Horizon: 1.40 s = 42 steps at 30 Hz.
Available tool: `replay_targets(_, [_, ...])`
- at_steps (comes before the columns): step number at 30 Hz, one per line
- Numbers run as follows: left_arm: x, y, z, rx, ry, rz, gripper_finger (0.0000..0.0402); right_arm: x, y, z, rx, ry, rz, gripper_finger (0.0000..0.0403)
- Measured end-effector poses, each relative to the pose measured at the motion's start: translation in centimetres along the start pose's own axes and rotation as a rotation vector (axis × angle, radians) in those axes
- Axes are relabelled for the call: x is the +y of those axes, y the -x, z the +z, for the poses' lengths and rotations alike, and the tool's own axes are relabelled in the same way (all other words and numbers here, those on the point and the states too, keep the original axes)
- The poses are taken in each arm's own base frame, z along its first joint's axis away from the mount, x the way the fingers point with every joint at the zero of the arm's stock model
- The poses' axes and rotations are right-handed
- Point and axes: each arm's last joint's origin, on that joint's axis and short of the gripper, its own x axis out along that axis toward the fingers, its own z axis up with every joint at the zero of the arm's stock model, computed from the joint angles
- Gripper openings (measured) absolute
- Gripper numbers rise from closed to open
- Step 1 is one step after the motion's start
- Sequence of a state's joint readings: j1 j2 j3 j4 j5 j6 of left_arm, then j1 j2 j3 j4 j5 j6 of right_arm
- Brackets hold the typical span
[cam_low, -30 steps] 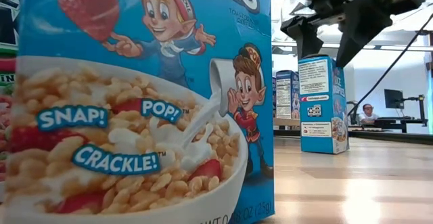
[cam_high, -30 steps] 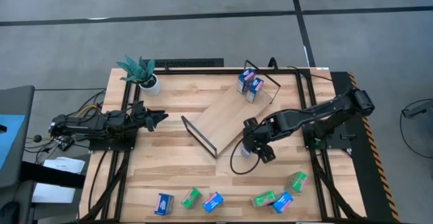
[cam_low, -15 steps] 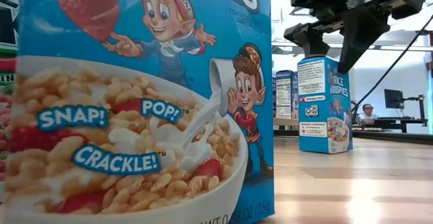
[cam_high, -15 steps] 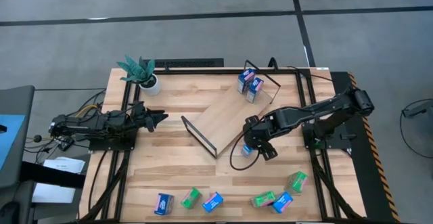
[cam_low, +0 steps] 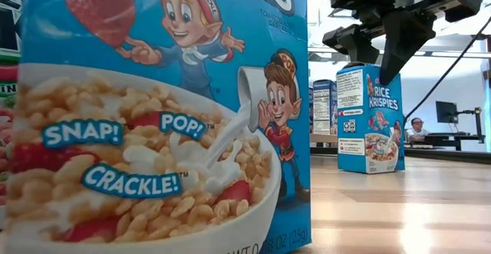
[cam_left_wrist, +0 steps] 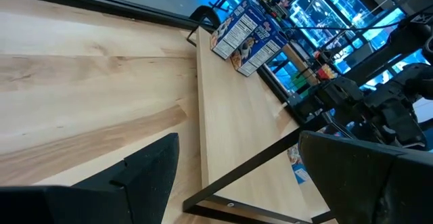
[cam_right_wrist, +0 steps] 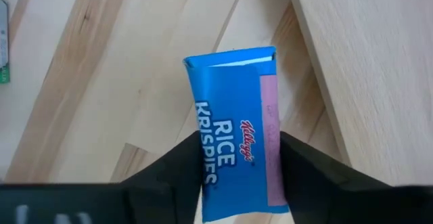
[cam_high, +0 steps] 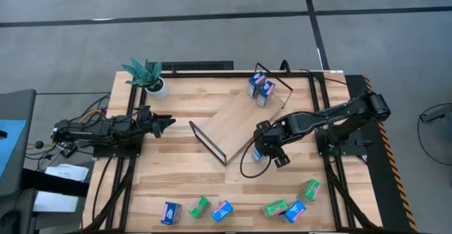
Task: Stack cereal on shelf
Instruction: Put the top light blue cereal box on the shelf
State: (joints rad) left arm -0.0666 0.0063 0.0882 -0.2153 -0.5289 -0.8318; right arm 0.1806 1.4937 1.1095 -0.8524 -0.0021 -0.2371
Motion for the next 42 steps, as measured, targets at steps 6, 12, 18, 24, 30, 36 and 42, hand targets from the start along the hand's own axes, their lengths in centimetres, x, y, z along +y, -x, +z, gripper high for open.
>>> replay_targets(6, [0.0,0.0,0.0,0.0,-0.001,0.001,0.0293,0.0,0.3,0.0,-0.009,0.0,-0.001,0.0161])
replay_targets(12, [0.0,0.0,0.0,-0.001,-0.001,0.002,0.0293,-0.8,2.6,1.3,-0.063,-0.001,0.016,0.0159])
replay_targets(18, [0.0,0.0,0.0,0.0,-0.001,0.001,0.0293,-2.7,6.6,2.5,-0.113,0.053,-0.006,0.016])
replay_targets(24, [0.0,0.0,0.0,0.0,-0.008,0.002,0.0293,-6.2,10.2,3.2,-0.234,0.112,-0.126,0.0158])
replay_targets(30, [0.0,0.0,0.0,-0.001,-0.009,0.003,0.0293,-10.5,11.1,2.2,-0.273,0.167,-0.263,0.0161])
replay_targets(36, [0.1,0.0,0.0,-0.022,-0.01,0.023,0.0293,-14.4,8.7,1.0,-0.169,0.234,-0.287,0.0159])
replay_targets(42, [0.1,0.0,0.1,-0.041,-0.002,0.04,0.0293,-17.2,5.4,0.4,-0.079,0.263,-0.252,0.0159])
